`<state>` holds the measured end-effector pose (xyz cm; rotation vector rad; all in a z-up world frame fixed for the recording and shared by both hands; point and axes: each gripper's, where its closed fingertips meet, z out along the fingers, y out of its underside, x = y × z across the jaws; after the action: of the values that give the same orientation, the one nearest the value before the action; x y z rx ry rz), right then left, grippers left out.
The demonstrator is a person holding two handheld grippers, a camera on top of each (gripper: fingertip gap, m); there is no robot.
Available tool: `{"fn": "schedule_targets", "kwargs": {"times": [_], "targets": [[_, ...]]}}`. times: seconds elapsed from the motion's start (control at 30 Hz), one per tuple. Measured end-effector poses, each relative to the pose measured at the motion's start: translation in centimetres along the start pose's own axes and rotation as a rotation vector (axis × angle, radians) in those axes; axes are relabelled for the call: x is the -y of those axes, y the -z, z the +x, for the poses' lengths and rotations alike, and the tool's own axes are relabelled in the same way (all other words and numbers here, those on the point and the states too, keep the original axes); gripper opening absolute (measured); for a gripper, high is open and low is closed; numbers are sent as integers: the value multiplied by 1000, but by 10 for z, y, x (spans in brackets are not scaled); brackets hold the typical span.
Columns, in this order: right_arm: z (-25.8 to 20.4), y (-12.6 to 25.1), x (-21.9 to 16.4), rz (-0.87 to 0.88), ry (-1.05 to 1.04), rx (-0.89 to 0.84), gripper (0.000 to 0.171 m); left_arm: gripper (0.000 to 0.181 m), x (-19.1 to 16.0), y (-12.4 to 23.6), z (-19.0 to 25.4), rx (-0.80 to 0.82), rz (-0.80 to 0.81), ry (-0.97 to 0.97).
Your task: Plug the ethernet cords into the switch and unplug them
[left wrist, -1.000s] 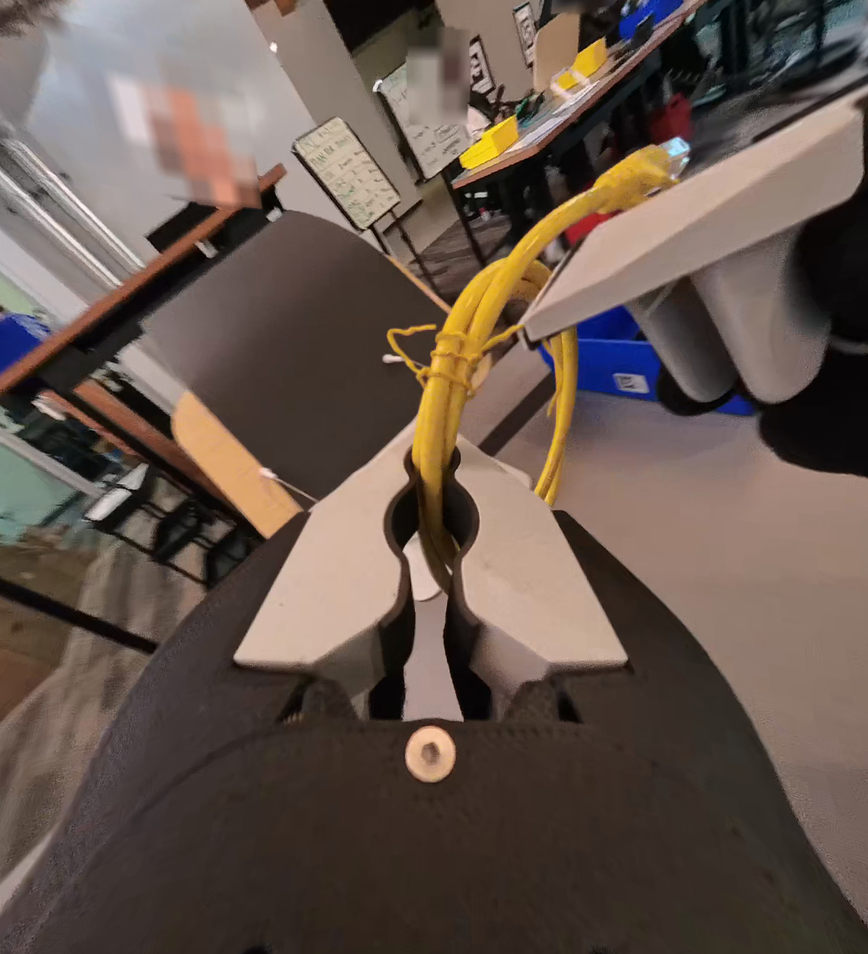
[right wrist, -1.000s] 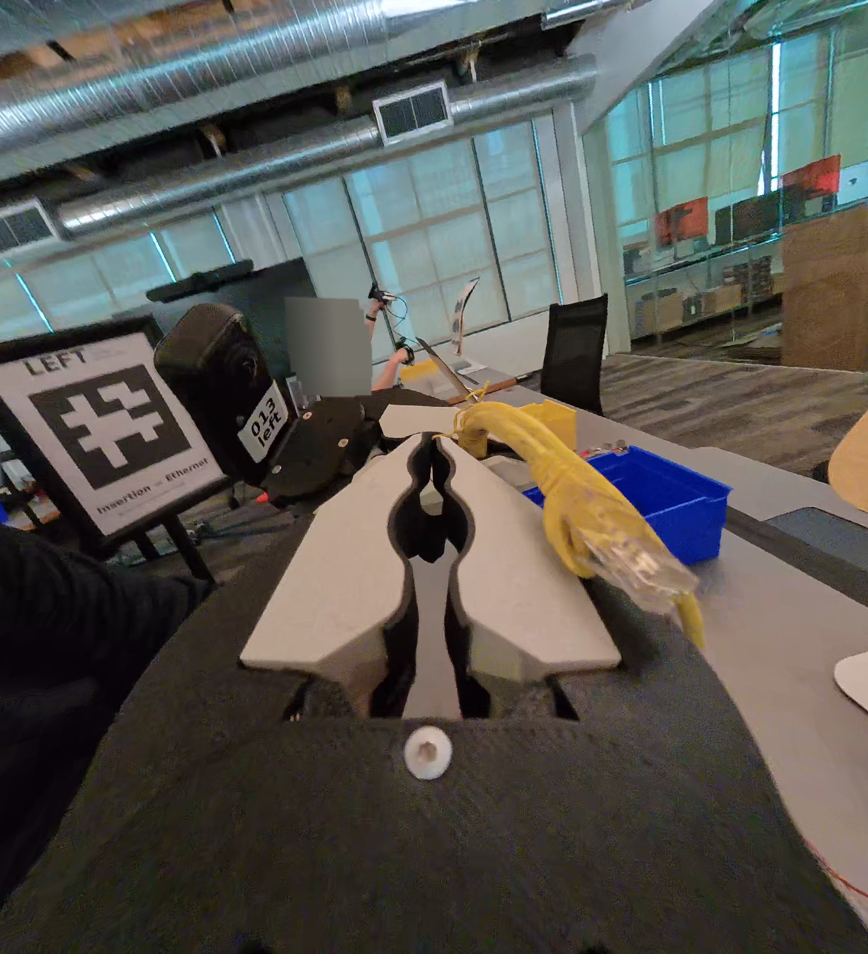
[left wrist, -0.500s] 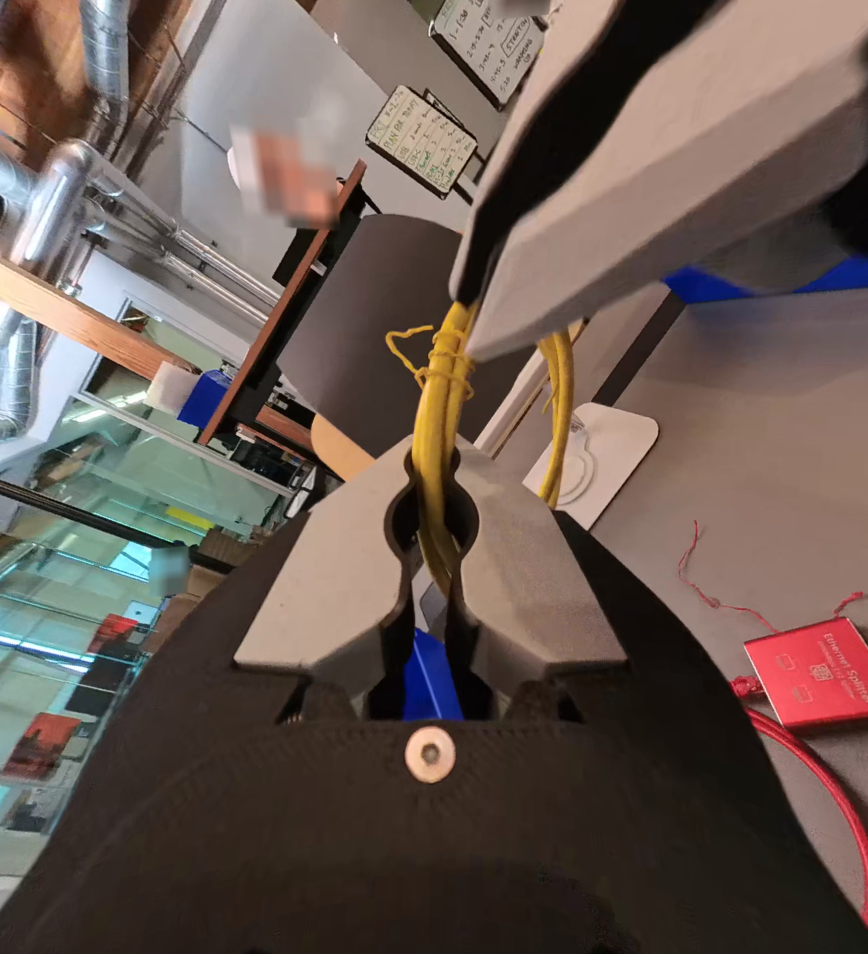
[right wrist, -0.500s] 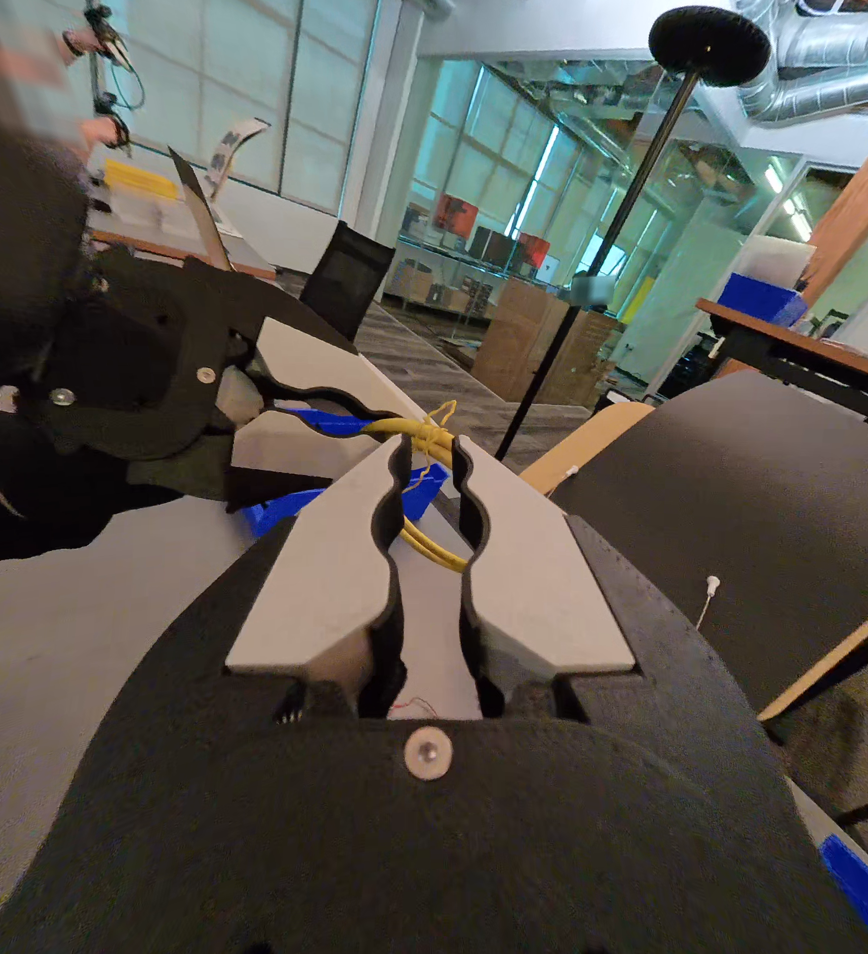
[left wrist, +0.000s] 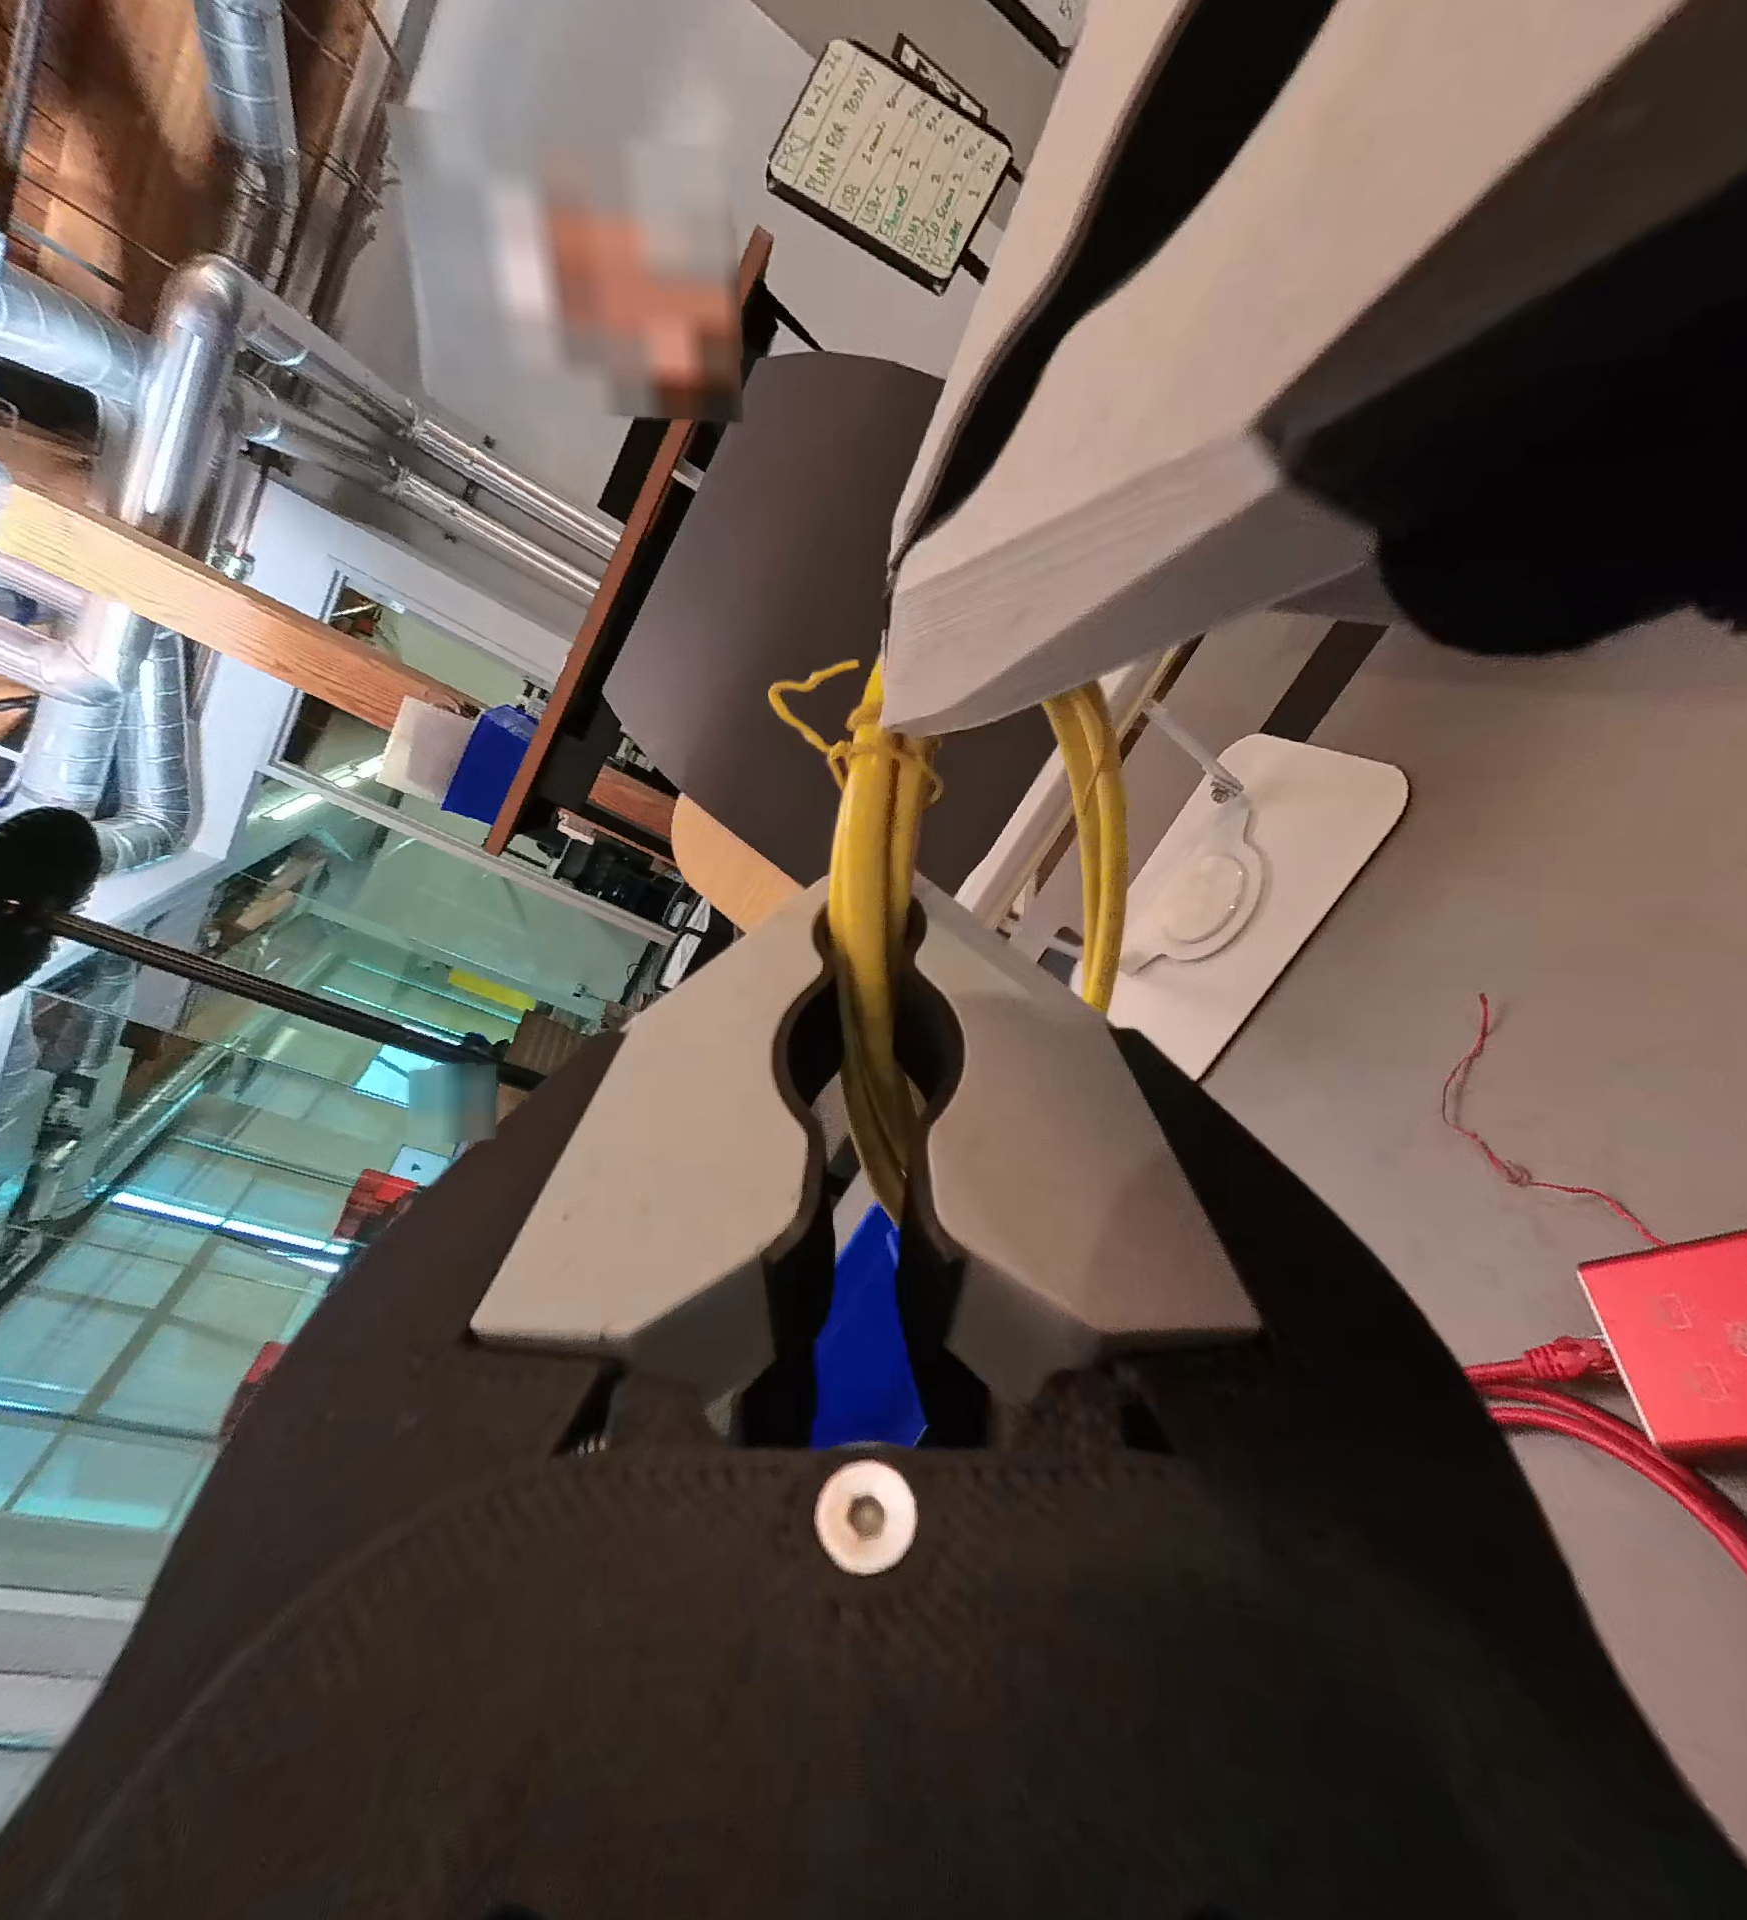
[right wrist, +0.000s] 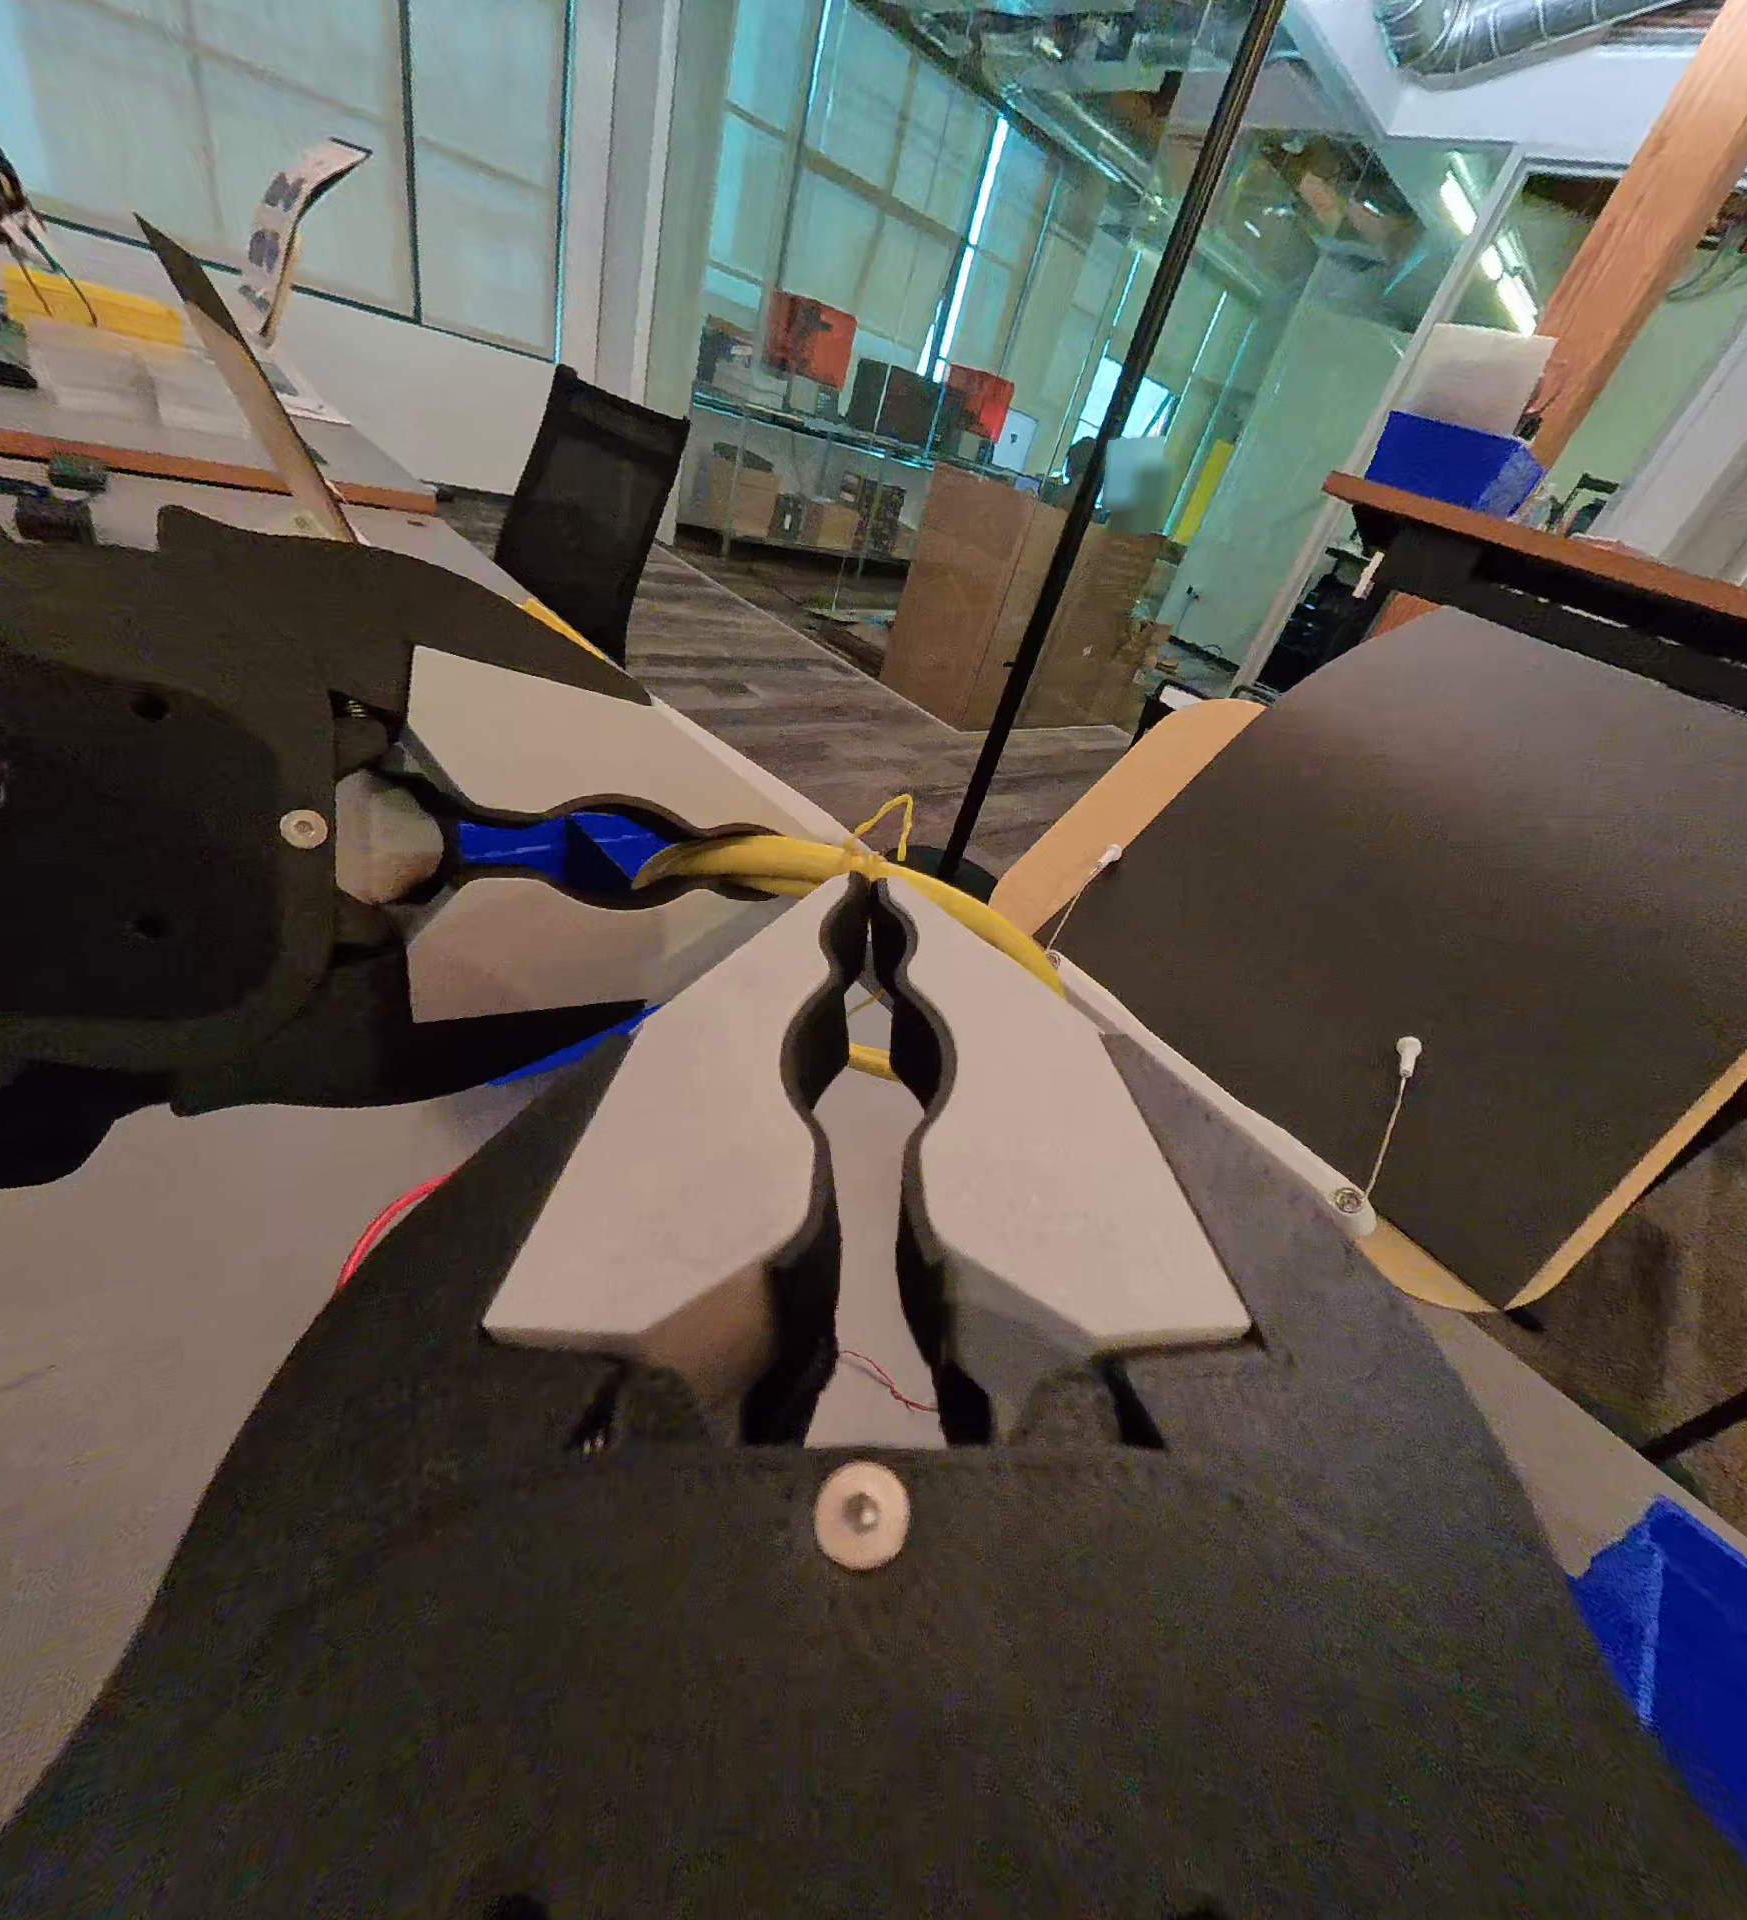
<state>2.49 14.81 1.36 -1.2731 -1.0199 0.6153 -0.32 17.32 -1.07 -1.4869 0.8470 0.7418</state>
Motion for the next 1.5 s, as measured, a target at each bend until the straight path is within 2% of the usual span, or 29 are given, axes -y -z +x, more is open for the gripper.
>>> {"fn": "schedule_targets", "kwargs": {"times": [0.13,0.23,0.33,0.4,0.47,0.53,0.6,0.7,0.77,0.83,0.87,0.93,1.1,1.2,1.23,1.37,1.43,1.5], "targets": [[-9,6,10,84,-27,125,0,0,3,1,3,-124,29,132],[-21,15,13,82,181,164,0,0,8,2,8,-246,75,257],[-27,24,10,42,465,109,0,0,17,5,20,-369,108,357],[-27,32,8,11,534,119,0,0,22,6,28,-439,140,411],[-28,41,8,23,551,152,0,0,29,9,30,-484,165,460],[-46,59,14,71,562,269,0,0,17,-1,10,-413,137,518],[-38,64,19,44,554,238,0,0,4,-7,-13,-440,160,666],[-25,59,37,101,325,236,0,0,16,2,-19,-334,173,516],[-18,47,33,82,127,265,6,0,26,5,-18,-245,197,421],[-15,37,24,47,-102,338,30,0,25,4,-24,-135,193,325],[-12,34,23,57,-207,363,32,0,26,5,-27,-88,202,284],[-12,31,25,97,-377,434,32,0,25,4,-26,-48,189,232],[-15,28,31,177,-595,554,25,0,29,5,-26,16,195,154],[-17,24,25,174,-660,596,13,0,29,3,-23,20,190,133],[-17,24,26,184,-670,606,3,0,30,3,-22,20,191,128],[-13,19,25,198,-532,482,0,0,29,1,-20,-22,171,171],[-10,15,23,164,-305,306,0,0,26,-2,-13,-123,144,257],[-6,13,18,73,84,59,0,0,26,-6,-3,-257,130,362]]}}
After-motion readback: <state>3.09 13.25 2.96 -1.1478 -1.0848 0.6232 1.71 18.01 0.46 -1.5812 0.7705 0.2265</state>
